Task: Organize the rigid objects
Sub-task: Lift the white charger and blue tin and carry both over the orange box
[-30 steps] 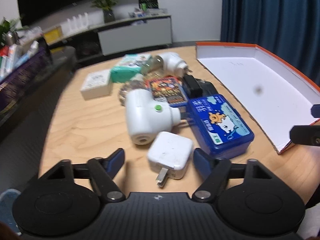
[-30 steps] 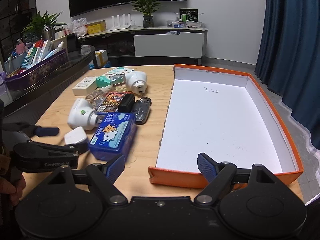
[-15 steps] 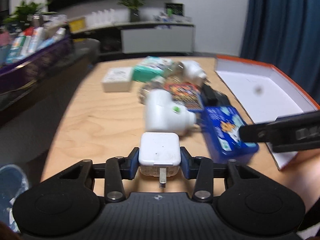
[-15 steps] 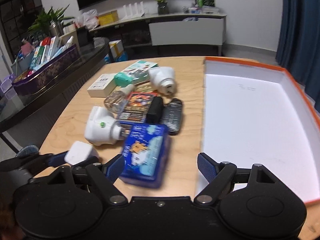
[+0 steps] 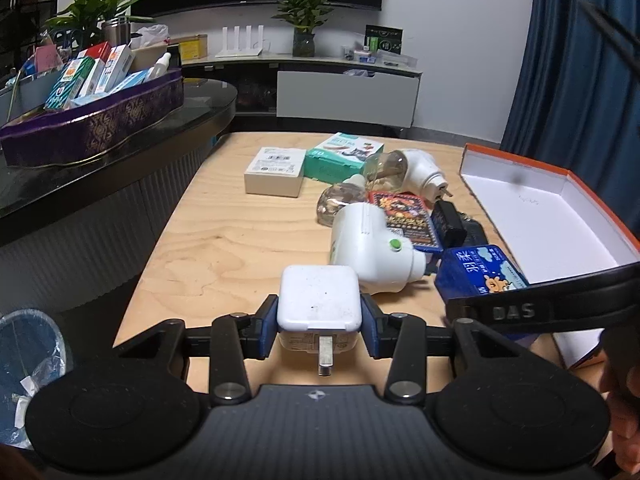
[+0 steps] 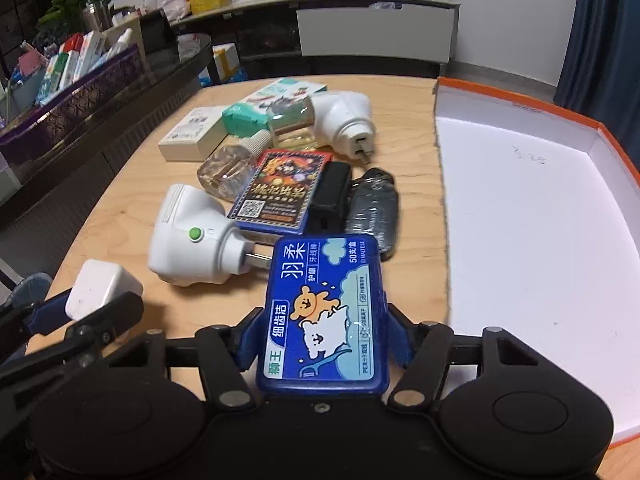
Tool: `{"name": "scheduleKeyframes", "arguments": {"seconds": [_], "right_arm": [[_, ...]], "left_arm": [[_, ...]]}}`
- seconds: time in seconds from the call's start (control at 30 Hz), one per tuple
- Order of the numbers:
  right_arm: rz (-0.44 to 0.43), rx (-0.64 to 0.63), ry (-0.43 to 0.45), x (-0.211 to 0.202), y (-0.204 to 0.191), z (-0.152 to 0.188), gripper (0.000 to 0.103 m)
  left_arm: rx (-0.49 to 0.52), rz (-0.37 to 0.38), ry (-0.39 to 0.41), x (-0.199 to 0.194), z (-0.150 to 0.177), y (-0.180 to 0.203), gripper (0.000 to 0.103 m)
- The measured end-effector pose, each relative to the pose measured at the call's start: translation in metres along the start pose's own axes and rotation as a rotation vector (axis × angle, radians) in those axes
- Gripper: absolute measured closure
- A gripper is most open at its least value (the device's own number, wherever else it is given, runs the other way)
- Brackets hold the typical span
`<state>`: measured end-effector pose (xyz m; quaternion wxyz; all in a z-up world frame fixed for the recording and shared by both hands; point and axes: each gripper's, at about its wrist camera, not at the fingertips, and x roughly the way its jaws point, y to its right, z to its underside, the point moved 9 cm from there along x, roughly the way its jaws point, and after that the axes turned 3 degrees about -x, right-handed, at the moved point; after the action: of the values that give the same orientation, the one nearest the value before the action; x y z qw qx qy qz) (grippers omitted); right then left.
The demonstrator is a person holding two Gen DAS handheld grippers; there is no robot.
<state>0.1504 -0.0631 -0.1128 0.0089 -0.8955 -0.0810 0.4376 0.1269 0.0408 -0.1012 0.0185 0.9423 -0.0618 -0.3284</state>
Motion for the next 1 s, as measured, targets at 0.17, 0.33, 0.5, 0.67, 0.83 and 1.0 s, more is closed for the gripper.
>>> {"name": "scheduleKeyframes", "arguments": {"seconds": [0.17, 0.33, 0.5, 0.67, 0.83, 1.0], "right_arm": [[-0.021, 0.028, 0.094, -0.041, 0.024, -0.009, 0.028], [0.026, 0.042, 0.228, -0.088, 0.067, -0.030, 0.029], [0.113, 0.072, 0.293, -0.119, 0.122, -0.043, 0.029], [0.166, 0.140, 0.319, -0.140, 0.177, -0.051, 0.028], [0.196, 0.150, 0.342, -0.156, 0.207, -0.064, 0.028], [0.183, 0.182, 0.349, -0.160, 0.222, -0.074, 0.028]], "left_arm": [[0.004, 0.035, 0.016, -0.009, -0.006, 0.013, 0.060], [0.035, 0.088, 0.055, -0.020, -0.027, 0.047, 0.060], [0.081, 0.166, 0.085, -0.021, -0.057, 0.103, 0.060], [0.122, 0.235, 0.093, -0.010, -0.084, 0.162, 0.060], [0.128, 0.255, 0.083, 0.005, -0.114, 0.198, 0.060], [0.157, 0.262, 0.086, 0.007, -0.130, 0.220, 0.060]]}}
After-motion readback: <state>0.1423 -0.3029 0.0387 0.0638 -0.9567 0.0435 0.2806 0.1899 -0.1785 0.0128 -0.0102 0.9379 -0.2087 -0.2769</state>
